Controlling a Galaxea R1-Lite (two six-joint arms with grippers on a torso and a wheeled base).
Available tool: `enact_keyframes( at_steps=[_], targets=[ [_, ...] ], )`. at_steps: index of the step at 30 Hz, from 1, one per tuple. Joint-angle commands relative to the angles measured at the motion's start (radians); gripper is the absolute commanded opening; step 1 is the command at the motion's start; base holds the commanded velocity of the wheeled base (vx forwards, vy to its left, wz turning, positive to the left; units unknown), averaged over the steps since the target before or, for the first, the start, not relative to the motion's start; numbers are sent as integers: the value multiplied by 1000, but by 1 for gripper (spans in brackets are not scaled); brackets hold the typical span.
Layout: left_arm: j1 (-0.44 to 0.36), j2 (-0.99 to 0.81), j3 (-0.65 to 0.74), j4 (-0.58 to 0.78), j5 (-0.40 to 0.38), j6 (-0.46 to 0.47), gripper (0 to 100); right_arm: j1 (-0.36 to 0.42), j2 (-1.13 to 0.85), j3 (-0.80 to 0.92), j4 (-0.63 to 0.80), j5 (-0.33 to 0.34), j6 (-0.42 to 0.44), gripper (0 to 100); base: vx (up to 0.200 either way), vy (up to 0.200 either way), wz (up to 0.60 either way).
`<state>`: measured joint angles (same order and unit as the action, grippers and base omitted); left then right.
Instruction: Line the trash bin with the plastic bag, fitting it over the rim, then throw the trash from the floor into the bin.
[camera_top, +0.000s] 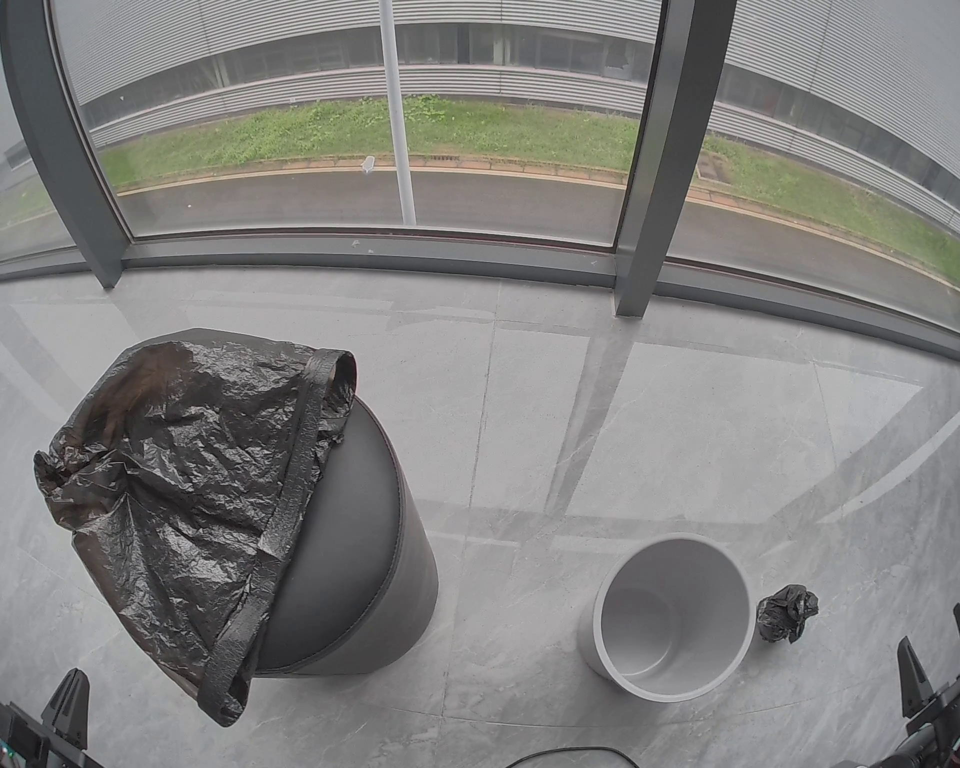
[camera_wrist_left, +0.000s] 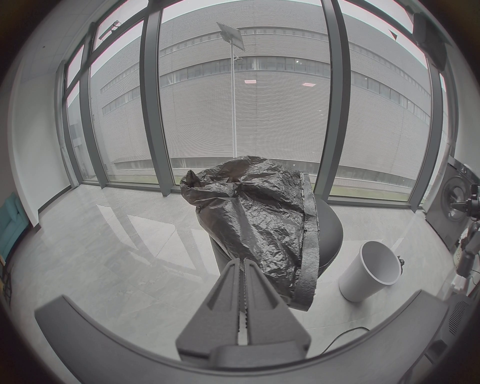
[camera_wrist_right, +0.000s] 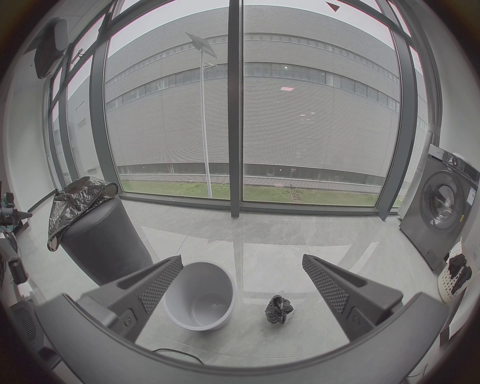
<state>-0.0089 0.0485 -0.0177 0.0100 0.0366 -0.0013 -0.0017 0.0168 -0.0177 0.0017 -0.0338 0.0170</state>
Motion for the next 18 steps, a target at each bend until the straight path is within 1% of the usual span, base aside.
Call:
enact_keyframes(
  at_steps=[1, 7, 10, 18],
  targets=[
    [-3, -18, 15, -1, -1, 0, 0, 0, -12, 18, 0, 0, 0, 100, 0, 200, 0],
    [0, -32, 15, -1, 0, 1, 0, 0, -12, 18, 1, 0, -2, 100, 0, 200, 0],
    [6, -49, 18, -18, 5, -8, 0, 0, -12, 18, 1, 0, -2, 100, 0, 0, 0],
    [4, -49, 18, -8, -3, 1, 0, 0, -11, 16, 1, 0, -3, 100, 0, 0, 0]
  ],
)
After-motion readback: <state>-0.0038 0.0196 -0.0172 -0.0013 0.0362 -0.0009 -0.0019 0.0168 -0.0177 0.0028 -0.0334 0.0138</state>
